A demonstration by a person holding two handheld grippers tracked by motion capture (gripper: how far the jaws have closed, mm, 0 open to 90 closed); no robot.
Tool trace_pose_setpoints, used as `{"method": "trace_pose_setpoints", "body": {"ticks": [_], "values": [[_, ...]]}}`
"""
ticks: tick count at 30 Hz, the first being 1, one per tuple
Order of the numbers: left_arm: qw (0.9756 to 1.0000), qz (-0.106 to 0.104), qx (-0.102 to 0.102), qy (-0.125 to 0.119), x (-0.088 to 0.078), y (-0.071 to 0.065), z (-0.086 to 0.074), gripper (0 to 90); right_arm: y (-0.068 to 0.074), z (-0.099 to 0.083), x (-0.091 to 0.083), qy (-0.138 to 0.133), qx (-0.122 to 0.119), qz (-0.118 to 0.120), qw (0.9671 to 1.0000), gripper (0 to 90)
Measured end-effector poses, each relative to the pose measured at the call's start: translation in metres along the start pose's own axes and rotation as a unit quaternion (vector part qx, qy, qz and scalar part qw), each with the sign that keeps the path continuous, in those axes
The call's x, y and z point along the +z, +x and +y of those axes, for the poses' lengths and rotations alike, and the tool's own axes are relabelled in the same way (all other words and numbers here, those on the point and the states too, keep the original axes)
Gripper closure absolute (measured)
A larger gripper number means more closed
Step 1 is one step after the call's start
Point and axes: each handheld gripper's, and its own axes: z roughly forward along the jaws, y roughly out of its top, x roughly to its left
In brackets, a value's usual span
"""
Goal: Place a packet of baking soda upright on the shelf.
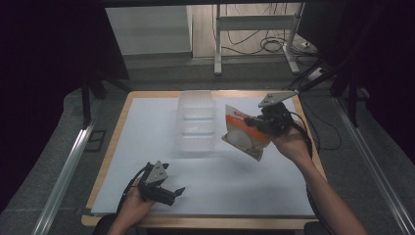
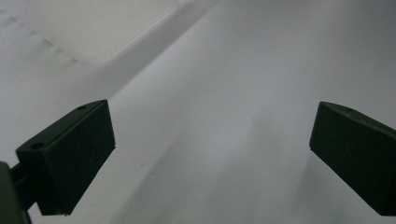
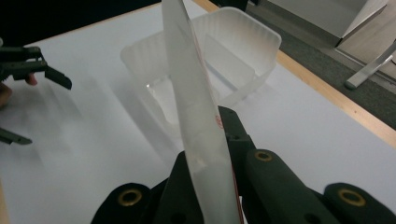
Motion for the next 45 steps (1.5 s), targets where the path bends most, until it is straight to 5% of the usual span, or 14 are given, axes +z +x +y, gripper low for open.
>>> {"method": "trace_pose_setpoints", "body": {"ticks": [16,22,45], "values": [[1.0,0.003,-0.007,-0.005,-0.002,0.001,0.0,0.2,-0.013,0.04,0.028,-0.008,-0.003,-0.001,1.0,88.5],[0.9992,0.013,-0.035,-0.013,-0.006,0.008,-0.002,0.3,-0.021,0.057,0.039,-0.014,-0.004,-0.007,0.9999,88.4],[0.9994,0.01,-0.03,-0.011,-0.005,0.007,-0.002,0.3,-0.039,0.097,0.102,-0.004,-0.005,-0.009,0.9999,88.4]]}}
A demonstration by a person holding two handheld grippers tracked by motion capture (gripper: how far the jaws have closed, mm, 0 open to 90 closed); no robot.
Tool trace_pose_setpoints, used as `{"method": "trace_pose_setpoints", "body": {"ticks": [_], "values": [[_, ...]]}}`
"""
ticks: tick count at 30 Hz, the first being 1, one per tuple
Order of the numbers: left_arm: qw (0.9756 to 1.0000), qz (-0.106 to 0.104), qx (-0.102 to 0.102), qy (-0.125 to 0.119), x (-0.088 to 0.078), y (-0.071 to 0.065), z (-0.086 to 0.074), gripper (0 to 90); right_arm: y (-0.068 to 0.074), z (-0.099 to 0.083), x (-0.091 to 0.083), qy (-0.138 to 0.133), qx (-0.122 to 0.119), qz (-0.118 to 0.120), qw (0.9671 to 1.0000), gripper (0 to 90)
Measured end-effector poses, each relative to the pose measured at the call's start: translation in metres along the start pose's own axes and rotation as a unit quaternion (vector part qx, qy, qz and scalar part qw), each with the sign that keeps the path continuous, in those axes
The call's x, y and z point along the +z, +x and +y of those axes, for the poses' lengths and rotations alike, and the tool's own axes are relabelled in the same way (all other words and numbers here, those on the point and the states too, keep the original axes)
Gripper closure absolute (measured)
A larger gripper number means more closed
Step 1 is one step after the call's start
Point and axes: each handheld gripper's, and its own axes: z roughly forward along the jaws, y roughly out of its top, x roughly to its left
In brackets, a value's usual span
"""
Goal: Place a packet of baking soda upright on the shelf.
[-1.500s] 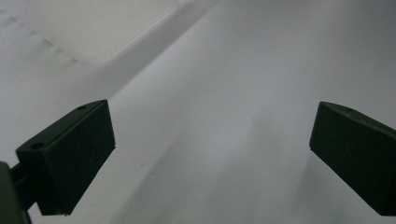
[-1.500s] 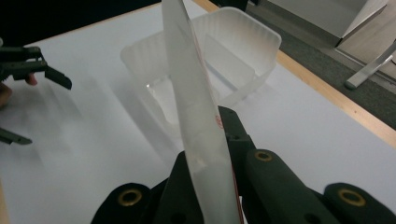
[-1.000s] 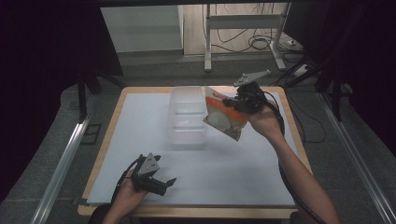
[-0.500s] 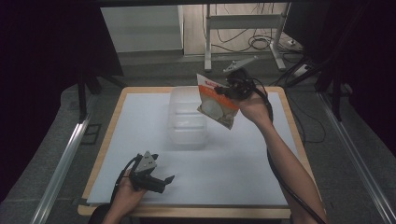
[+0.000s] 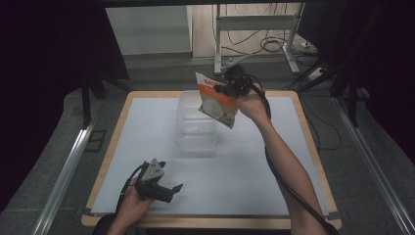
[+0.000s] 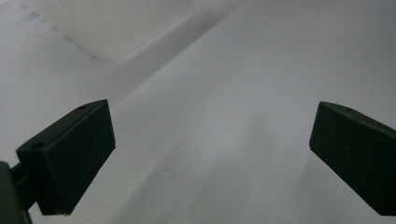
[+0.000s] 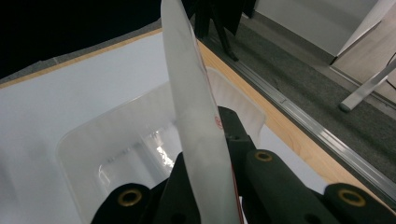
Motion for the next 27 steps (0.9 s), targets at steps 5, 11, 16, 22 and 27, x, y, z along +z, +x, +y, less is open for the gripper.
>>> {"method": "trace_pose_setpoints", "body": {"ticks": [5,11,16,22,27], "values": [[1.0,0.003,-0.001,-0.006,-0.001,0.001,0.0,0.3,-0.002,0.004,0.011,-0.002,-0.001,0.003,1.0,88.4],[1.0,0.002,0.0,-0.006,-0.001,0.0,0.0,0.3,-0.001,0.015,0.028,-0.004,-0.005,0.006,1.0,88.4],[1.0,0.001,0.0,-0.007,-0.001,0.0,0.0,0.3,0.001,0.021,0.037,-0.007,-0.009,0.011,0.9999,88.4],[1.0,0.0,0.001,-0.005,-0.001,0.0,0.0,0.2,0.008,0.023,0.056,-0.005,-0.015,0.023,0.9996,88.3],[1.0,-0.001,0.001,-0.005,-0.001,-0.001,0.0,0.2,0.009,0.019,0.066,-0.015,-0.001,0.04,0.9991,88.3]]}}
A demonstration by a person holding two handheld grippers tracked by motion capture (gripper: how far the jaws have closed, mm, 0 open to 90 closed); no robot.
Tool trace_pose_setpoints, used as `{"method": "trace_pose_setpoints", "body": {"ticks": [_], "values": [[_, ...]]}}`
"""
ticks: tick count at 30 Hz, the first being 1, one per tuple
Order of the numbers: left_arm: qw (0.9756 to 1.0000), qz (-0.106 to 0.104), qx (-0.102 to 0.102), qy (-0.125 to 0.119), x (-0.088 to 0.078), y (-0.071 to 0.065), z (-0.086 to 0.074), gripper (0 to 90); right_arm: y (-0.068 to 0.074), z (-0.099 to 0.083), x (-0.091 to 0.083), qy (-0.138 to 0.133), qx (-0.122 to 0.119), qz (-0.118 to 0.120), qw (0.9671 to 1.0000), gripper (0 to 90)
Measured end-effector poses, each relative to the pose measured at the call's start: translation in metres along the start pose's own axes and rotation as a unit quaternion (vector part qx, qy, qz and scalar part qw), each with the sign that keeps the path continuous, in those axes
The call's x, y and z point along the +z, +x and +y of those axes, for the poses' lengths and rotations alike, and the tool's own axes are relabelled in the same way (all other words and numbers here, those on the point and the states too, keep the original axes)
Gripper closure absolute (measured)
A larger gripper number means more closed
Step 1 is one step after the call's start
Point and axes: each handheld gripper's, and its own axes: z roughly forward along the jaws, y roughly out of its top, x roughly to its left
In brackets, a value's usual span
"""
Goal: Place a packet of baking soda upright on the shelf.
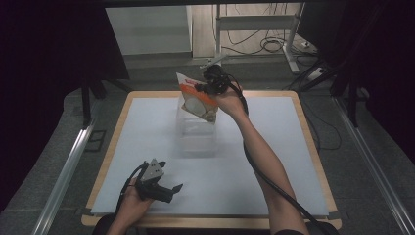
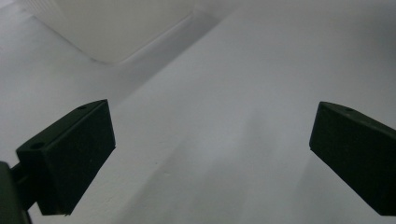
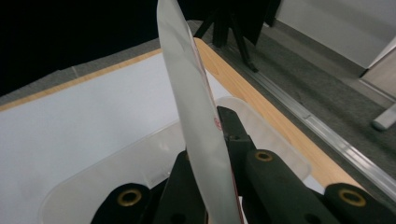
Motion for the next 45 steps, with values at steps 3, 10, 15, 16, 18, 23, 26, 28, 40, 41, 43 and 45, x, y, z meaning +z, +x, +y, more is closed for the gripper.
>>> {"method": "trace_pose_setpoints", "body": {"ticks": [3,10,15,16,18,23,26,28,40,41,43,45], "values": [[1.0,0.0,0.001,0.001,0.0,0.0,0.0,0.3,0.0,0.0,0.001,0.0,0.002,0.004,1.0,88.3],[1.0,-0.001,0.002,0.003,0.001,0.0,0.0,0.2,0.008,0.001,-0.001,0.013,-0.013,0.012,0.9998,88.2],[1.0,-0.002,0.004,0.005,0.001,-0.001,0.0,0.3,0.01,-0.003,0.005,0.021,-0.008,0.014,0.9997,88.2],[1.0,-0.002,0.003,0.005,0.001,-0.001,0.0,0.2,0.009,-0.005,0.01,0.024,-0.004,0.016,0.9996,88.1],[1.0,-0.002,0.003,0.004,0.001,-0.001,0.0,0.2,0.009,-0.007,0.013,0.028,-0.001,0.017,0.9995,88.0],[1.0,-0.003,0.002,0.004,0.001,-0.001,0.0,0.2,0.01,-0.02,0.034,0.05,0.002,0.014,0.9986,86.6],[1.0,-0.003,0.003,0.005,0.001,-0.002,0.0,0.2,0.009,-0.027,0.043,0.076,-0.005,-0.015,0.997,84.0],[1.0,-0.004,0.003,0.005,0.001,-0.001,0.0,0.2,0.007,-0.027,0.041,0.076,-0.002,-0.014,0.997,82.3],[0.9999,-0.003,0.007,0.009,0.002,-0.002,0.0,0.2,0.009,-0.023,0.023,0.054,-0.017,-0.031,0.9979,35.3],[0.9999,-0.003,0.006,0.008,0.002,-0.002,0.0,0.2,0.009,-0.023,0.023,0.054,-0.017,-0.031,0.9979,35.3],[0.9999,-0.002,0.006,0.008,0.002,-0.002,0.0,0.2,0.009,-0.023,0.021,0.053,-0.016,-0.04,0.9977,29.7],[0.9999,-0.002,0.007,0.008,0.002,-0.002,0.0,0.2,0.008,-0.023,0.019,0.054,-0.016,-0.049,0.9972,26.2]]}}
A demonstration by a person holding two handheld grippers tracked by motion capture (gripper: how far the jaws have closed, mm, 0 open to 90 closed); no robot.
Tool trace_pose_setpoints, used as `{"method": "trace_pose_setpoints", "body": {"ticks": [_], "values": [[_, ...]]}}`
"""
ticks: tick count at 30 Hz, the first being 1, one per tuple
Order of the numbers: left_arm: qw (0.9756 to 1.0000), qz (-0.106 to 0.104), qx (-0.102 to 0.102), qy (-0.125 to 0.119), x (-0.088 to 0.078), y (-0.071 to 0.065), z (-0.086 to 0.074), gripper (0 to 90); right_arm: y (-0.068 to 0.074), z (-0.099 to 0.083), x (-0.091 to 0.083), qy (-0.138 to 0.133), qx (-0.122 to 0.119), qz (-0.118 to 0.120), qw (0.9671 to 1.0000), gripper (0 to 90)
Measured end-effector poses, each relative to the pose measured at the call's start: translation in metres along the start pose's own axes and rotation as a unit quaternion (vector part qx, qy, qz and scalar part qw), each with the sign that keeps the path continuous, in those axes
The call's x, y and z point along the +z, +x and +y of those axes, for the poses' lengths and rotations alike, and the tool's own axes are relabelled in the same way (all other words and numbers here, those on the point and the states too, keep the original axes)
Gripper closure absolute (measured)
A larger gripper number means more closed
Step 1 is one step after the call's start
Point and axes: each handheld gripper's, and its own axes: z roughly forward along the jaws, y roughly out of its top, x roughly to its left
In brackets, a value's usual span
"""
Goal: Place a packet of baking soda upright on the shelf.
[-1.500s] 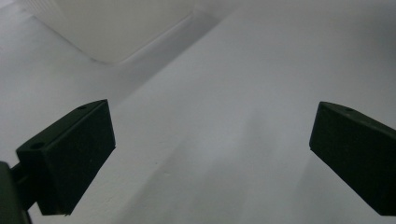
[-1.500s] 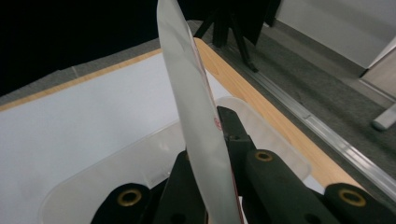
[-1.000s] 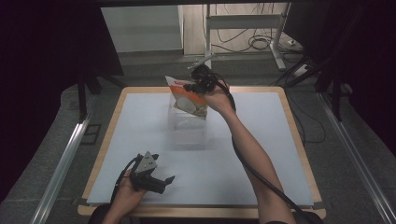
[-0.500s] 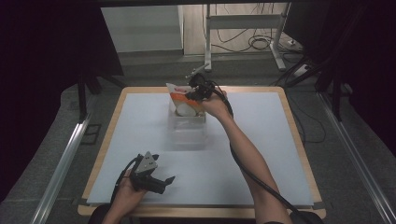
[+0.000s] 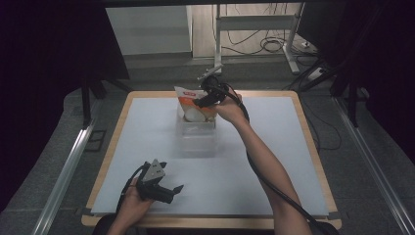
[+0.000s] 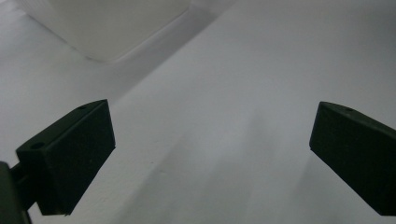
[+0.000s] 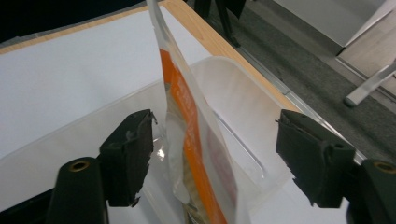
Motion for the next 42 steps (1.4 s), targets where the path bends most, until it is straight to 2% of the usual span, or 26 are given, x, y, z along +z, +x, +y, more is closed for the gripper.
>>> {"method": "trace_pose_setpoints", "body": {"ticks": [1,9,29,39,42], "values": [[1.0,0.0,0.0,0.0,0.0,0.0,0.0,0.2,-0.001,-0.001,-0.002,-0.001,-0.002,-0.003,1.0,22.7],[1.0,0.001,0.0,-0.001,0.0,0.0,0.0,0.2,-0.003,-0.007,-0.011,-0.004,-0.005,-0.01,0.9999,14.9],[1.0,0.001,0.002,-0.004,0.0,-0.001,0.0,0.2,-0.005,-0.025,-0.03,-0.009,-0.013,-0.002,0.9999,7.3],[1.0,-0.002,0.005,-0.007,0.0,-0.002,0.001,0.2,-0.009,-0.036,-0.034,-0.02,0.014,0.006,0.9997,3.7],[1.0,-0.002,0.005,-0.007,0.0,-0.002,0.001,0.2,-0.01,-0.039,-0.036,-0.024,0.015,0.007,0.9996,3.5]]}}
